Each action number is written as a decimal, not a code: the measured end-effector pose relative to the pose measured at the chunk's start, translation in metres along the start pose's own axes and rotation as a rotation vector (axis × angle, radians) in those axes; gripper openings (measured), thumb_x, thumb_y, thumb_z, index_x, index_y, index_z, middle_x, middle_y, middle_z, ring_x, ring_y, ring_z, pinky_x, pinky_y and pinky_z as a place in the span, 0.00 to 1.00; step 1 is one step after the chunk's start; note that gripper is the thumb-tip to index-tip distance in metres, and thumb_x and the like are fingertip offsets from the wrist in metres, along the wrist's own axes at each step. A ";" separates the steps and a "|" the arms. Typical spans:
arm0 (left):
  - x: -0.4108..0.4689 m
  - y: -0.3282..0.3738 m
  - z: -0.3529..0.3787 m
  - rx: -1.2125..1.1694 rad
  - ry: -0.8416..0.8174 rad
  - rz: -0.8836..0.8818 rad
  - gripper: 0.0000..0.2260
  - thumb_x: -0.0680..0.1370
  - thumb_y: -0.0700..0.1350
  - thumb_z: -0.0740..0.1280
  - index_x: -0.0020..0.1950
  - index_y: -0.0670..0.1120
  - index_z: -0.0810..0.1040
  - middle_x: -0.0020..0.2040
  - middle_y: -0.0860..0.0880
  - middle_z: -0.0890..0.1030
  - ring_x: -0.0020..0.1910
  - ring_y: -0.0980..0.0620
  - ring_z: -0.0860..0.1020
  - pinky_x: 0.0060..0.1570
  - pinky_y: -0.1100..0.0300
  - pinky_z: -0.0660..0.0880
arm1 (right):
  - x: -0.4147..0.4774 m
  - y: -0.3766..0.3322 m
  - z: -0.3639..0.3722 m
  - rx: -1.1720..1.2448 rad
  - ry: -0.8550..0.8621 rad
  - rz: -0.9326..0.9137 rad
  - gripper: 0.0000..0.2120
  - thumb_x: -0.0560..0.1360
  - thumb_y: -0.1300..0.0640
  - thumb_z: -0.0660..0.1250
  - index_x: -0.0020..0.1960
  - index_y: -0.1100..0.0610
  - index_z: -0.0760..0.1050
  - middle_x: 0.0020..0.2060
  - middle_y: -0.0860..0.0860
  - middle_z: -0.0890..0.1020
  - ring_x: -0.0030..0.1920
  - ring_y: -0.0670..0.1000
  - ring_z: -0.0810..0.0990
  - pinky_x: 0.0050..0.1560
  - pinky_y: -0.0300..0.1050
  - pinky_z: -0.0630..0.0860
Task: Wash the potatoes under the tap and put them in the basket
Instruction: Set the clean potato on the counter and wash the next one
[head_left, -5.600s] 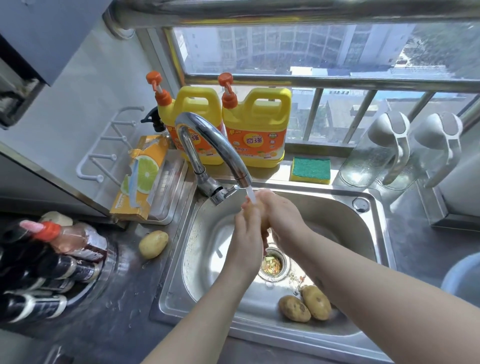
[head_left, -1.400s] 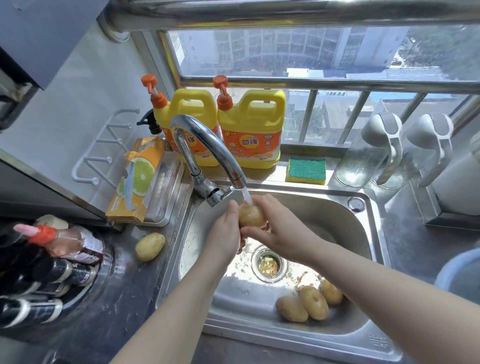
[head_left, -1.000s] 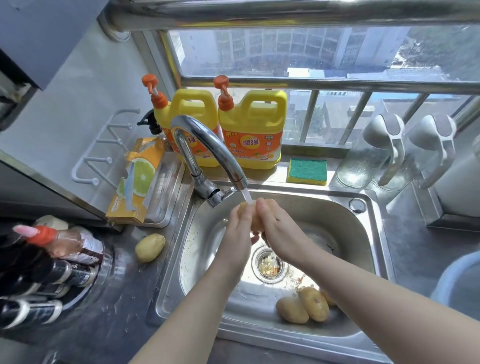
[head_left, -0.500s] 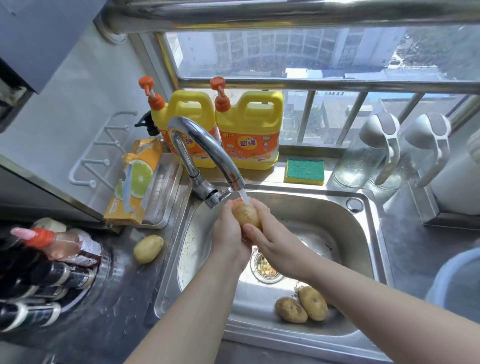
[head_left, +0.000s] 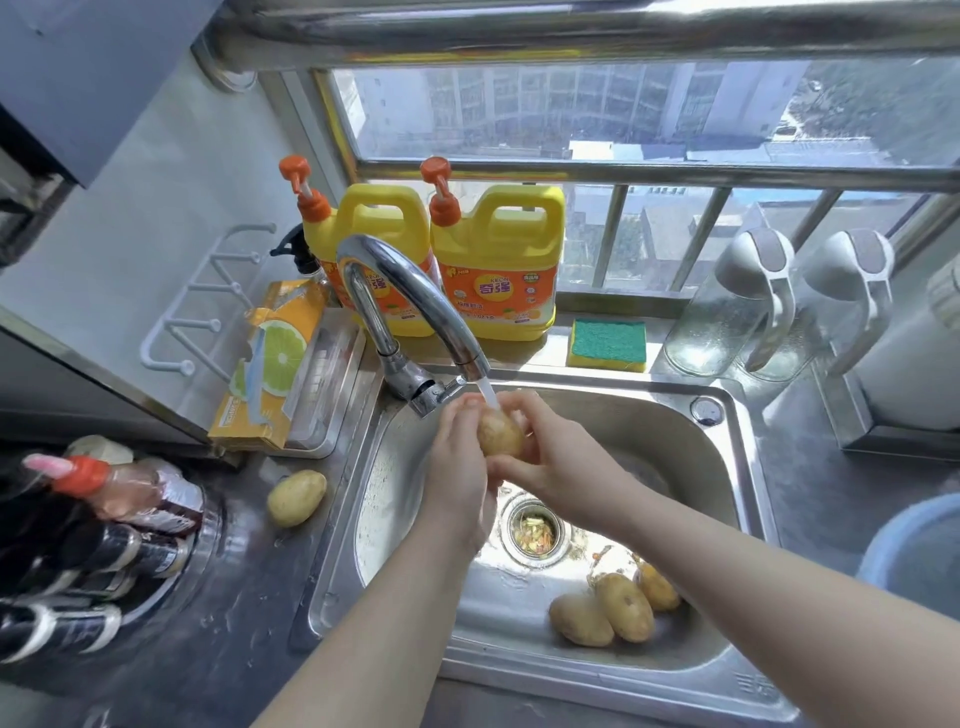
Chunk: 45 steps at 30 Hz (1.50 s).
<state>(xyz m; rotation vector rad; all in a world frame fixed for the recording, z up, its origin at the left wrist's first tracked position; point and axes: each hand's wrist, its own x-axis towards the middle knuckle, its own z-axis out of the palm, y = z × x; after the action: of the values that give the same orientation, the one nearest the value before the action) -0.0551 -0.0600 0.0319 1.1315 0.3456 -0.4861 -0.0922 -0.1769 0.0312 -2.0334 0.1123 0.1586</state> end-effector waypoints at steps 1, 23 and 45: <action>0.002 0.001 0.004 -0.070 0.042 -0.036 0.13 0.85 0.46 0.59 0.64 0.40 0.74 0.49 0.38 0.79 0.41 0.47 0.82 0.39 0.55 0.80 | -0.001 -0.001 -0.001 -0.007 0.012 -0.006 0.23 0.74 0.52 0.76 0.65 0.47 0.70 0.41 0.40 0.79 0.38 0.39 0.78 0.43 0.34 0.73; 0.011 0.014 -0.003 -0.381 0.108 -0.306 0.15 0.85 0.53 0.57 0.57 0.44 0.77 0.50 0.38 0.81 0.40 0.43 0.83 0.37 0.53 0.83 | 0.001 0.001 -0.005 0.024 0.011 -0.055 0.20 0.74 0.53 0.77 0.62 0.39 0.77 0.36 0.39 0.79 0.37 0.39 0.76 0.46 0.34 0.71; 0.010 0.011 -0.011 -0.384 -0.034 -0.563 0.30 0.84 0.58 0.51 0.46 0.38 0.84 0.42 0.41 0.85 0.38 0.43 0.86 0.38 0.53 0.83 | 0.007 0.000 0.006 -0.239 -0.136 -0.186 0.29 0.80 0.54 0.67 0.79 0.52 0.63 0.69 0.50 0.74 0.68 0.49 0.68 0.69 0.39 0.61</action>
<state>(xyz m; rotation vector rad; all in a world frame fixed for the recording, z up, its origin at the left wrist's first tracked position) -0.0412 -0.0481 0.0314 0.6403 0.7031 -0.8888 -0.0861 -0.1717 0.0271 -2.2503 -0.1894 0.1998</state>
